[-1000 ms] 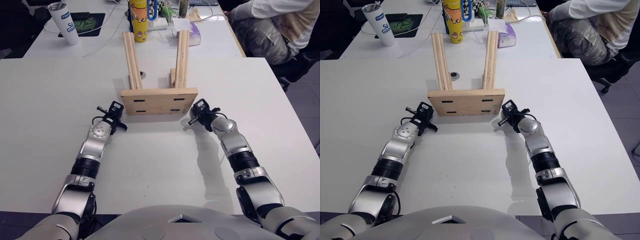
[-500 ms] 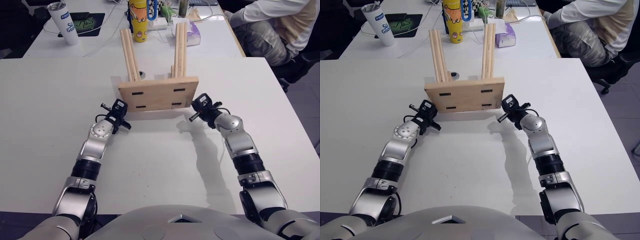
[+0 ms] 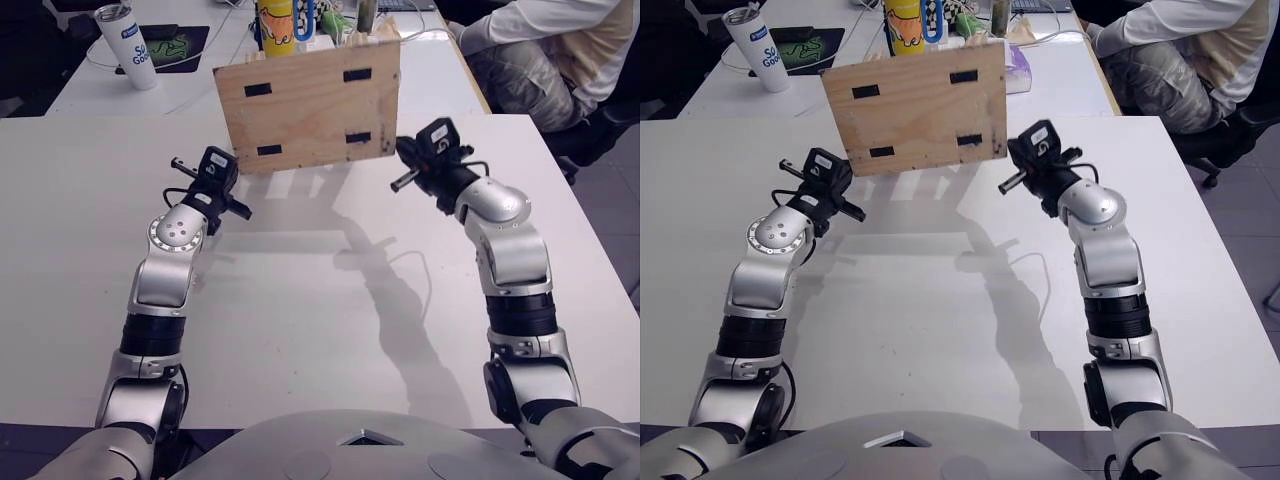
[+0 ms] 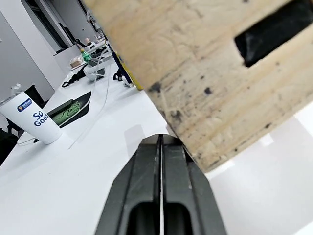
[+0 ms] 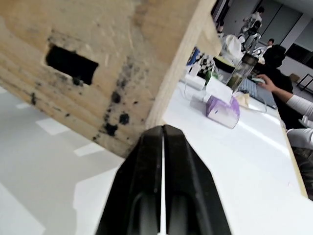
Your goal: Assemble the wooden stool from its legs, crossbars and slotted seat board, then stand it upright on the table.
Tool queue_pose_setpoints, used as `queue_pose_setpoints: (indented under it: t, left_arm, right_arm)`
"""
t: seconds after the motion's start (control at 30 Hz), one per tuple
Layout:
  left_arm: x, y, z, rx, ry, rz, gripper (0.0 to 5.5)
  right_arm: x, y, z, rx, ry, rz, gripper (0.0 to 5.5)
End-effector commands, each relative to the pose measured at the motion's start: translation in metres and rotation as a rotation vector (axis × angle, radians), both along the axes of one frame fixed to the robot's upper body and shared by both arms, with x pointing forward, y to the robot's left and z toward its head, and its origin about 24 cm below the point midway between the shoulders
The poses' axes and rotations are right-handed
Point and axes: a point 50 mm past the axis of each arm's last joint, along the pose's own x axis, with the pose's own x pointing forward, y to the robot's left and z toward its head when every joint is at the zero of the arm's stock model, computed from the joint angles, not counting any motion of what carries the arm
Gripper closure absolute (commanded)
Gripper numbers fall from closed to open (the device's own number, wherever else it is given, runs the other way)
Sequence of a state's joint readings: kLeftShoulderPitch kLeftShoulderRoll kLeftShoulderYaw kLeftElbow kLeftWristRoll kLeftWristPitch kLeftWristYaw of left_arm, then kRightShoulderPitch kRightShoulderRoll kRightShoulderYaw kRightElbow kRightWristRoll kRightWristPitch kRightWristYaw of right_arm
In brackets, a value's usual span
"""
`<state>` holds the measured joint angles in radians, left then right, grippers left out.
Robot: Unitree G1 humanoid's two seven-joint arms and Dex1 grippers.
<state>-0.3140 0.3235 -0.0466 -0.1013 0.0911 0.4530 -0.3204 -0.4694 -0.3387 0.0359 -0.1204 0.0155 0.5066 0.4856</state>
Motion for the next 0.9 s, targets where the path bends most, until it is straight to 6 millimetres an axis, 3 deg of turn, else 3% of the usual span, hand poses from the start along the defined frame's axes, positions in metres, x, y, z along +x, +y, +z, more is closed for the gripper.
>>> queue_pose_setpoints:
  t: [0.03, 0.33, 0.63, 0.77, 0.9]
  left_arm:
    - [-0.001, -0.043, 0.051, -0.085, -0.171, -0.222, 5.48]
    - [-0.005, -0.044, 0.080, -0.109, -0.248, -0.222, 5.48]
    - [-0.005, -0.037, 0.071, -0.113, -0.214, -0.187, 5.48]
    - [-0.001, -0.034, 0.068, -0.105, -0.202, -0.170, 5.48]
    - [-0.002, -0.027, 0.048, -0.081, -0.142, -0.143, 5.48]
  right_arm:
    - [-0.007, 0.040, 0.025, 0.101, -0.053, 0.235, 5.50]
    - [-0.008, 0.039, 0.033, 0.108, -0.059, 0.238, 5.50]
    - [-0.008, 0.040, 0.052, 0.143, -0.104, 0.253, 5.50]
    - [-0.004, 0.036, 0.045, 0.123, -0.080, 0.227, 5.50]
    - [-0.002, 0.029, 0.027, 0.084, -0.024, 0.181, 5.50]
